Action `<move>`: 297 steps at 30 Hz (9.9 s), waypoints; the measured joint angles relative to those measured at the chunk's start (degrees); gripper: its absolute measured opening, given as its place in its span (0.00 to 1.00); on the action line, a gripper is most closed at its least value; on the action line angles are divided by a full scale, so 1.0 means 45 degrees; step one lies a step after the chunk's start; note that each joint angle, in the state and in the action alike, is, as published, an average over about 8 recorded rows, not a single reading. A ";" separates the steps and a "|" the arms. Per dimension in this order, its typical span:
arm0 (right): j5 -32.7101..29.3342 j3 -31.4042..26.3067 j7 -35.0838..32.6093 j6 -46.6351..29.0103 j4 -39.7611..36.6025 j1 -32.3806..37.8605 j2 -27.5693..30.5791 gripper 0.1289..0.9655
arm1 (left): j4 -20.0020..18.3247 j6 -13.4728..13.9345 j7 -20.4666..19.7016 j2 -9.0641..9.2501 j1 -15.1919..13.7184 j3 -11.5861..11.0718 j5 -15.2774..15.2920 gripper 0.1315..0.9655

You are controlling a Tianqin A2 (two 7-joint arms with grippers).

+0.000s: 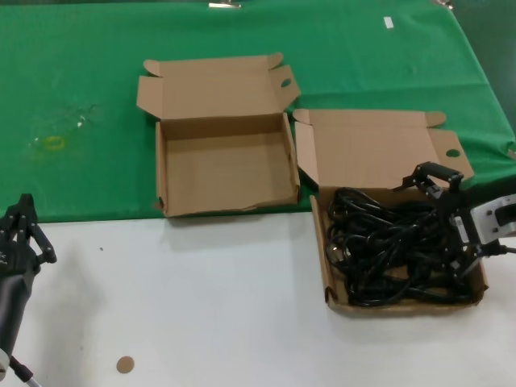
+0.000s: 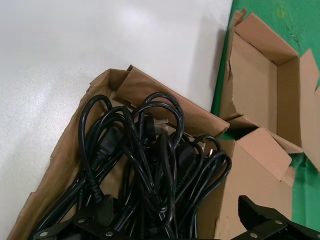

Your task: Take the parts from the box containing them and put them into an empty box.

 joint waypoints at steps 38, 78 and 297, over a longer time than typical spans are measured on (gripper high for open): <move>-0.1121 0.0528 0.0035 -0.1022 -0.1311 0.0347 -0.1161 0.22 | 0.0000 0.0000 -0.0005 0.0000 0.0000 0.0000 0.0004 0.01; -0.1915 -0.0217 0.2232 -0.1467 -0.1775 0.3489 -0.4419 0.13 | 0.0000 0.0000 -0.0003 0.0000 0.0000 0.0000 0.0002 0.01; 0.4542 0.6407 0.4068 1.2336 0.2688 -0.8809 -0.7963 1.00 | 0.0000 0.0000 0.0001 0.0000 0.0000 0.0000 -0.0002 1.00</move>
